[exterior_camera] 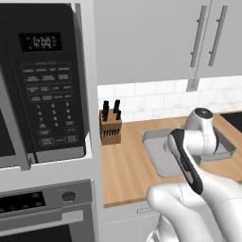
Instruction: Place one sweet potato and one chicken drumstick in each tupperware on the nearby counter, to pack two identical lunches.
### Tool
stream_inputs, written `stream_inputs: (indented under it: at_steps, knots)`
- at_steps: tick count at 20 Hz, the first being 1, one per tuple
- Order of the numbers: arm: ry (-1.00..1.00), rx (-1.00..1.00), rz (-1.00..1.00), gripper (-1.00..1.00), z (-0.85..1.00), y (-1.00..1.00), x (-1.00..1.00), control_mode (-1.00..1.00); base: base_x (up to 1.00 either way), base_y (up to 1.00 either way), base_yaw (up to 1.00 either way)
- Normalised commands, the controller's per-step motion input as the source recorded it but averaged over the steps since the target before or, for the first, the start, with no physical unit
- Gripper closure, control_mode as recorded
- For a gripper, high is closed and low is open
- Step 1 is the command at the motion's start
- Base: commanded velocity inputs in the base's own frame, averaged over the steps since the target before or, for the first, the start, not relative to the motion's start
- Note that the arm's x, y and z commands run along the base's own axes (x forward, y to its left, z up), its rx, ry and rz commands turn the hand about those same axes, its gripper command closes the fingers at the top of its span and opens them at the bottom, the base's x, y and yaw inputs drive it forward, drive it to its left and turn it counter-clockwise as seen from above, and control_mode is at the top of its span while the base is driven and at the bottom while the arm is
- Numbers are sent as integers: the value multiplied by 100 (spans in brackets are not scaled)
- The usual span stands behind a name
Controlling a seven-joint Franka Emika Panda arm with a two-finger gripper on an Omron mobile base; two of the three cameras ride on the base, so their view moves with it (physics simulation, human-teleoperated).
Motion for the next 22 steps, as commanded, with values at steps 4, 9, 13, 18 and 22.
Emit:
stream_inputs:
  at_steps: [4, 9, 13, 18, 22]
  knots:
    - [0, 0, 13, 100, -62, -5, 42, -100, 0, 0, 0]
    - [0, 0, 7, 100, -56, 0, 48, -100, 0, 0, 0]
    - [0, 0, 6, 100, -38, 0, 56, -100, 0, 0, 0]
    - [2, 0, 3, -100, -24, 0, 59, -100, 0, 0, 0]
    - [3, 0, 1, -100, -9, 0, 27, -100, 0, 0, 0]
